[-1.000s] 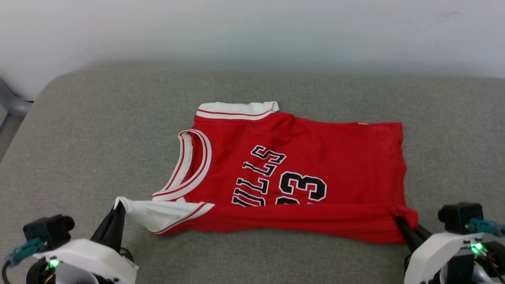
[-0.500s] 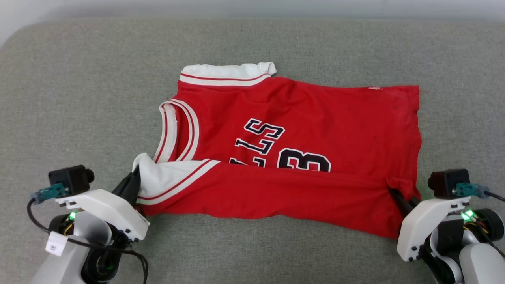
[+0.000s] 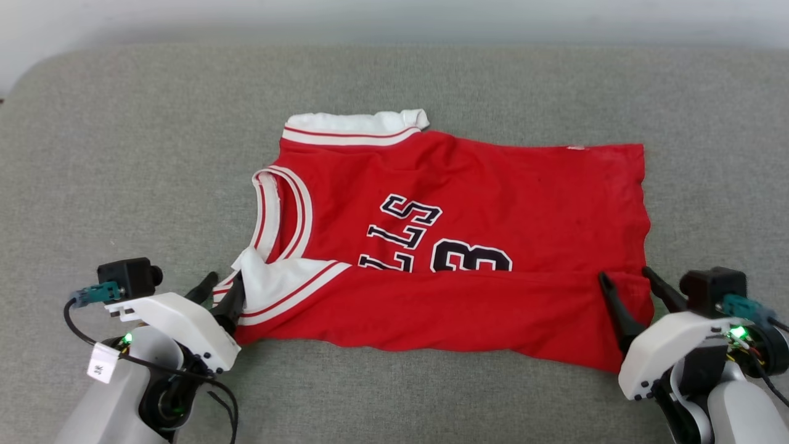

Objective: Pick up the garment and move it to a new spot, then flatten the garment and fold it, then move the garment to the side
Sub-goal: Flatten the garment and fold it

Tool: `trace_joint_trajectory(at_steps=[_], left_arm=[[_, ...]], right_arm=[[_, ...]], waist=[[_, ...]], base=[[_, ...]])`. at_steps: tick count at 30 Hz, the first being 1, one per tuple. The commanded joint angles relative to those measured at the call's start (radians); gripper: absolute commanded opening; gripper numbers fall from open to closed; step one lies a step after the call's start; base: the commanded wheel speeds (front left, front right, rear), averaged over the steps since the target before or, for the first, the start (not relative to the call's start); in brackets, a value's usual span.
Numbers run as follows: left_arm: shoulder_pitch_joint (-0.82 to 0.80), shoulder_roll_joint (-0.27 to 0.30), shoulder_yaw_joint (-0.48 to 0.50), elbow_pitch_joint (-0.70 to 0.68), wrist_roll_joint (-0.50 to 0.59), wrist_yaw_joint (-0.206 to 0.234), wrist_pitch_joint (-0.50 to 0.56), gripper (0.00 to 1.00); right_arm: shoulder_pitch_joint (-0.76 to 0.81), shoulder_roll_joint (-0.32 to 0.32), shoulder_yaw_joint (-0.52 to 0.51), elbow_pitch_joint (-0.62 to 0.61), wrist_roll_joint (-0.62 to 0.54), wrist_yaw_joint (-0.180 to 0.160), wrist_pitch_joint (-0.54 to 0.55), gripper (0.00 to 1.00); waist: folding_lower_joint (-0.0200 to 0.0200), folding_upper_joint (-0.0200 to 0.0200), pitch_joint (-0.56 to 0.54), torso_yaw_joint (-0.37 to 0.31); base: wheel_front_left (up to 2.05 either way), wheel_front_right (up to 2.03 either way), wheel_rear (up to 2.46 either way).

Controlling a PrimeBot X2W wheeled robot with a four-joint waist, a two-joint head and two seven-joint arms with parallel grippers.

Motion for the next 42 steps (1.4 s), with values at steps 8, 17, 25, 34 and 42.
trace_joint_trajectory(at_steps=[8,17,25,34,42], left_arm=[[0.021,0.064,0.014,-0.021,0.008,0.035,0.036,1.00],[0.069,0.198,-0.002,-0.170,-0.072,0.081,0.336,1.00],[0.108,0.270,-0.013,-0.325,-0.155,0.151,0.560,1.00],[0.116,0.244,-0.012,-0.285,-0.198,0.165,0.589,1.00],[0.109,0.186,-0.065,-0.178,-0.209,0.113,0.607,0.29]], right_arm=[[0.082,0.057,-0.061,-0.058,-0.042,-0.001,-0.118,1.00],[0.157,0.083,-0.078,-0.146,-0.036,-0.001,-0.094,1.00],[0.160,0.089,-0.070,-0.189,-0.028,-0.001,-0.072,1.00],[0.130,0.090,-0.057,-0.189,-0.008,-0.001,-0.068,1.00],[0.122,0.090,-0.066,-0.181,-0.003,-0.001,-0.042,1.00]], waist=[[-0.0001,-0.0001,-0.102,-0.004],[-0.0001,-0.0001,-0.147,-0.028],[-0.0001,-0.0001,-0.103,-0.063],[-0.0001,-0.0001,-0.029,-0.100],[-0.0001,-0.0001,-0.006,-0.095]], base=[[0.00,0.00,0.00],[0.00,0.00,0.00],[0.00,0.00,0.00],[0.00,0.00,0.00],[0.00,0.00,0.00]])
